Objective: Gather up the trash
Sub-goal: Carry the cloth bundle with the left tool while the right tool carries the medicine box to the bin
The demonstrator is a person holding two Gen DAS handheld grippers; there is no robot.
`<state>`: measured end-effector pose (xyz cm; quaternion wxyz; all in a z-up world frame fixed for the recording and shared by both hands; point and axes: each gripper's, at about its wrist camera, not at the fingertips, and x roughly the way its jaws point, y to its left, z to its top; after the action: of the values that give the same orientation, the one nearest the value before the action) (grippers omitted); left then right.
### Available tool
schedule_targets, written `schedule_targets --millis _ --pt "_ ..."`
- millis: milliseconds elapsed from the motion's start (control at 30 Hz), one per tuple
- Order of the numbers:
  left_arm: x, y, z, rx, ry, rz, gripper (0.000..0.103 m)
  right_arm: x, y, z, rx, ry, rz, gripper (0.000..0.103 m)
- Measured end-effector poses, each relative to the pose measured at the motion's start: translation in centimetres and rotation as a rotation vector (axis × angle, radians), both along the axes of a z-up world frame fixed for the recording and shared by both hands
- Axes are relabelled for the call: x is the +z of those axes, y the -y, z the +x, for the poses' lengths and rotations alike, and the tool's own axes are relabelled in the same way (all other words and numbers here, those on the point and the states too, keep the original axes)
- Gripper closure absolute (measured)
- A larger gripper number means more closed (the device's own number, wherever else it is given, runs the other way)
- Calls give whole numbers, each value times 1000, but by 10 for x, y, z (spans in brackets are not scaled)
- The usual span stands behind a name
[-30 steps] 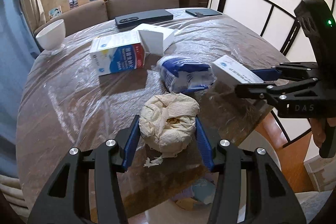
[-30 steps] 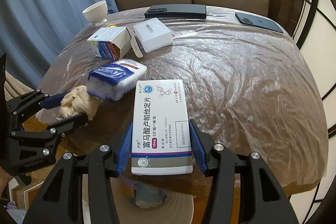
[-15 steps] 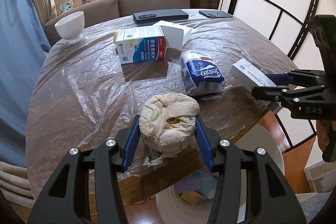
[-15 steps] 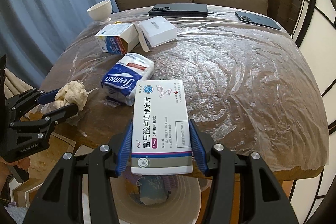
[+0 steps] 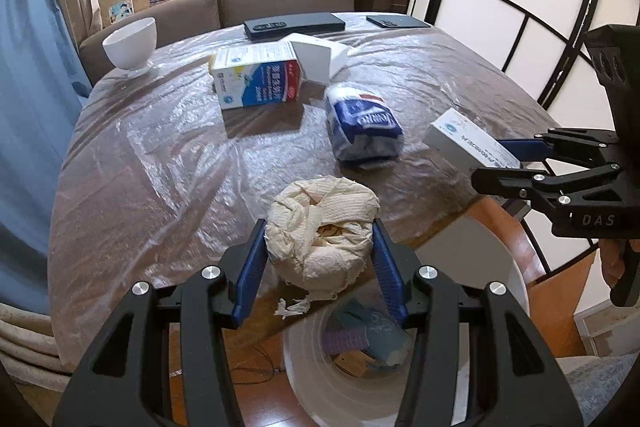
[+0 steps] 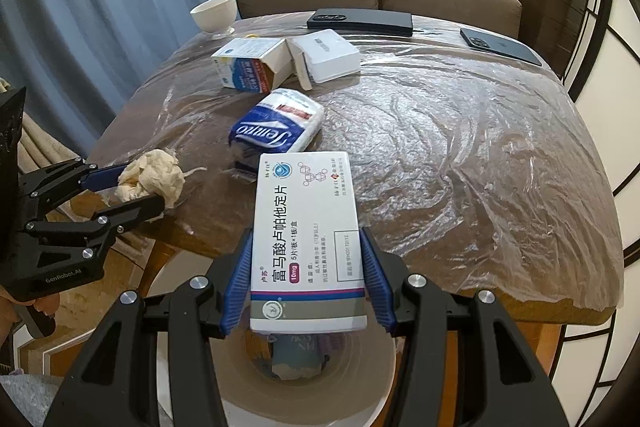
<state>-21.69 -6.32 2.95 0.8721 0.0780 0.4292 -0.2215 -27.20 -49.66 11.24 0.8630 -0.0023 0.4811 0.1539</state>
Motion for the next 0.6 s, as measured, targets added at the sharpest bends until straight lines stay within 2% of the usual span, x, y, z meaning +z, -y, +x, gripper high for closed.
schedule_targets --millis 600 --pt "2 1 -31 -60 -30 -22 51 -3 -8 -34 21 -24 6 53"
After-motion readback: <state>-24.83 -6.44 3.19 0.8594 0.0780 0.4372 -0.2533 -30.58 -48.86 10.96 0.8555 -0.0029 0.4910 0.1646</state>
